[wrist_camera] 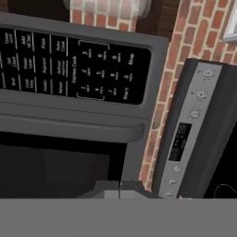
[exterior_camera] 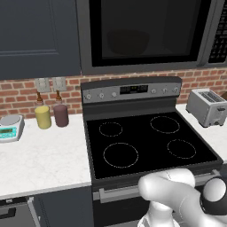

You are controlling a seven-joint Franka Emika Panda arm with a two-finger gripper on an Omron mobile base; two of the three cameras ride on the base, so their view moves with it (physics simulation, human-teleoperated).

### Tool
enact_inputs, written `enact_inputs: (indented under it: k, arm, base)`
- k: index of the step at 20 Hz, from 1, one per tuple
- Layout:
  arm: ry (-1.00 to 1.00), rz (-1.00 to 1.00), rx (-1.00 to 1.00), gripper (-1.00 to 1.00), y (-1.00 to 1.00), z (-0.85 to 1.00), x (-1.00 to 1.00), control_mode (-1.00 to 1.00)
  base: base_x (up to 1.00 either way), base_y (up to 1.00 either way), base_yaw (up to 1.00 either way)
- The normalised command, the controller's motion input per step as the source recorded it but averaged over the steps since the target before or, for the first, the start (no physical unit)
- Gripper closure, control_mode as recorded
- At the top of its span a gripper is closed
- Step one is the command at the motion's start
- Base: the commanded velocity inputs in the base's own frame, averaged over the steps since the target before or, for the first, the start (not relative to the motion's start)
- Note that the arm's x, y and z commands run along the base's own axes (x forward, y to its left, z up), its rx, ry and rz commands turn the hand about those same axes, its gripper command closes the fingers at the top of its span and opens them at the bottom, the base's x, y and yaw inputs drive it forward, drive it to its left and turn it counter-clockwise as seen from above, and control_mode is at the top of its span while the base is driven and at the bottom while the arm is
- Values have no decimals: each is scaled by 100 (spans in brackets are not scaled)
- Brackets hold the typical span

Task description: Open the microwave, place the bowl with waffle inside the microwave, then close the microwave door and turn it on.

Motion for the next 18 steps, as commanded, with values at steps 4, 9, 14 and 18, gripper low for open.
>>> enact_inputs:
  k: [4, 9, 14, 18]
  arm:
    - [0, 0, -1, 100, -9, 0, 31, -100]
    - [0, -1, -1, 100, -3, 0, 35, -100]
    - [0, -5, 0, 100, -10, 0, 34, -100]
    - [-2, -7, 0, 100, -9, 0, 21, -100]
  base:
    - [0, 0, 0]
    - [0, 0, 0]
    - [0, 0, 0]
    - [0, 0, 0]
